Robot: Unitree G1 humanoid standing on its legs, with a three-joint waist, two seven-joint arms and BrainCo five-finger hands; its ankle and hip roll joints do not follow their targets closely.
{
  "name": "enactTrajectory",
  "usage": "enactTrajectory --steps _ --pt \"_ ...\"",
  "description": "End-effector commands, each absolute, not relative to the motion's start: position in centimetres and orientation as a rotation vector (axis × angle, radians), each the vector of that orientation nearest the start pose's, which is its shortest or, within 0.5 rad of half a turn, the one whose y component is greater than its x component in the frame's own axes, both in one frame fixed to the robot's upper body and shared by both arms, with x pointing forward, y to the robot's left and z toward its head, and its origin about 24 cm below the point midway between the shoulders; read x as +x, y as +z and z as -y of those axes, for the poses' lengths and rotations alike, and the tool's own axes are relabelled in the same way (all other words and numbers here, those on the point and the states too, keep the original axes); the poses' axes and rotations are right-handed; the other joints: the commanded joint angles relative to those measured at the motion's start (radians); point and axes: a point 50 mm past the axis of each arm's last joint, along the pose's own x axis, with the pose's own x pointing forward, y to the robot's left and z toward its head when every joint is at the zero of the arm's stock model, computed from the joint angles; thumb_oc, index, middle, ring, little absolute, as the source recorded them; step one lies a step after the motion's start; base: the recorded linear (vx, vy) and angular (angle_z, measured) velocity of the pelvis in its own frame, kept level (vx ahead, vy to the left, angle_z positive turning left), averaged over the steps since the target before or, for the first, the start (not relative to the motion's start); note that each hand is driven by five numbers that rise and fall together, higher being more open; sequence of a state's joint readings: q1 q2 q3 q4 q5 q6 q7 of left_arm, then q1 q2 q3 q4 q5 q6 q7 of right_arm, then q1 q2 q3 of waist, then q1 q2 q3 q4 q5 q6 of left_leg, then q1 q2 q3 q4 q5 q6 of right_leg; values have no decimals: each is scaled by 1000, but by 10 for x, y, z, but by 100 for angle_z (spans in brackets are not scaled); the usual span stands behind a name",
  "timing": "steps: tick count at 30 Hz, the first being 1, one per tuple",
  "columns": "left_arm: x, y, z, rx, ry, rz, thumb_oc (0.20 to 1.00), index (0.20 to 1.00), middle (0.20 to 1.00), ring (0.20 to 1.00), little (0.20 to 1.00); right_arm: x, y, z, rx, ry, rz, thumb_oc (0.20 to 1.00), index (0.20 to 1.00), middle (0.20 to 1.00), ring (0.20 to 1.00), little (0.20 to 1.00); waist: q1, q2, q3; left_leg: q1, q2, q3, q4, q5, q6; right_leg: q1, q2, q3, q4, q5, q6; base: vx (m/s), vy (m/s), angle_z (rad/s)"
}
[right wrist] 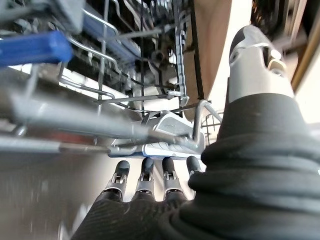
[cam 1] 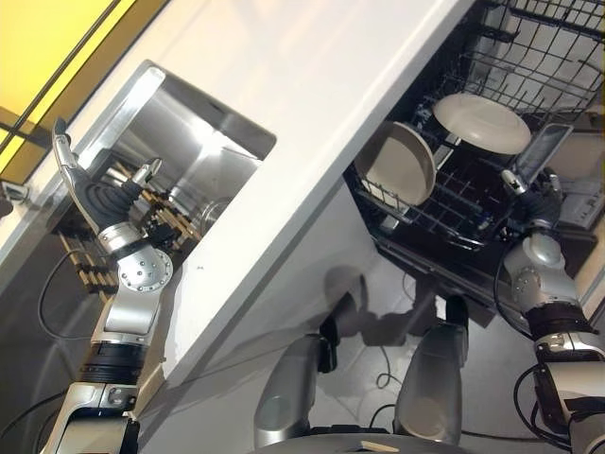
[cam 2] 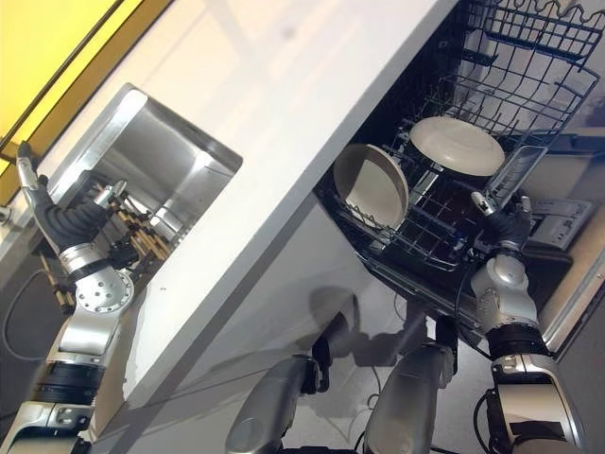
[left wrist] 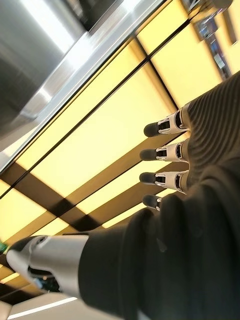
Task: Pick up plates and place into dishwasher.
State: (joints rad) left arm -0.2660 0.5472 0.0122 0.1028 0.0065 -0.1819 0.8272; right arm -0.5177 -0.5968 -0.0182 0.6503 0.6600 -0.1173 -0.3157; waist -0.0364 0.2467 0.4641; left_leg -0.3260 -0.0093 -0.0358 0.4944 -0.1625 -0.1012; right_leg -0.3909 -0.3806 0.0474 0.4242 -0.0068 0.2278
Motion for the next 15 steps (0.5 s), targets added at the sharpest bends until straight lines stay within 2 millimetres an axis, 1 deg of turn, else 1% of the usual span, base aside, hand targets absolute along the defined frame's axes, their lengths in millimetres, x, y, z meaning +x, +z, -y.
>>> enactTrajectory --steps 1,6,12,15 --pt "267 150 -276 382 802 550 1000 1000 1000 1000 1000 362 157 235 182 -216 271 1000 1000 1000 1000 1000 86 -45 -66 -60 -23 36 83 -43 33 41 -31 -24 55 -68 -121 92 56 31" --pt "263 146 -279 397 790 540 1000 1000 1000 1000 1000 363 158 228 170 -198 283 1000 1000 1000 1000 1000 122 -56 -81 -57 -37 36 97 -58 37 64 -58 -60 68 -70 -126 108 53 31" --pt "260 144 -283 423 775 526 1000 1000 1000 1000 1000 367 165 222 180 -186 299 1000 1000 1000 1000 1000 154 -69 -89 -68 -55 25 138 -83 49 68 -66 -80 112 -83 -136 75 -8 31" --pt "259 145 -285 431 762 531 1000 1000 1000 1000 1000 368 164 218 179 -178 302 1000 1000 1000 1000 1000 167 -72 -93 -70 -60 21 149 -91 53 68 -73 -88 123 -84 -137 39 -23 29"
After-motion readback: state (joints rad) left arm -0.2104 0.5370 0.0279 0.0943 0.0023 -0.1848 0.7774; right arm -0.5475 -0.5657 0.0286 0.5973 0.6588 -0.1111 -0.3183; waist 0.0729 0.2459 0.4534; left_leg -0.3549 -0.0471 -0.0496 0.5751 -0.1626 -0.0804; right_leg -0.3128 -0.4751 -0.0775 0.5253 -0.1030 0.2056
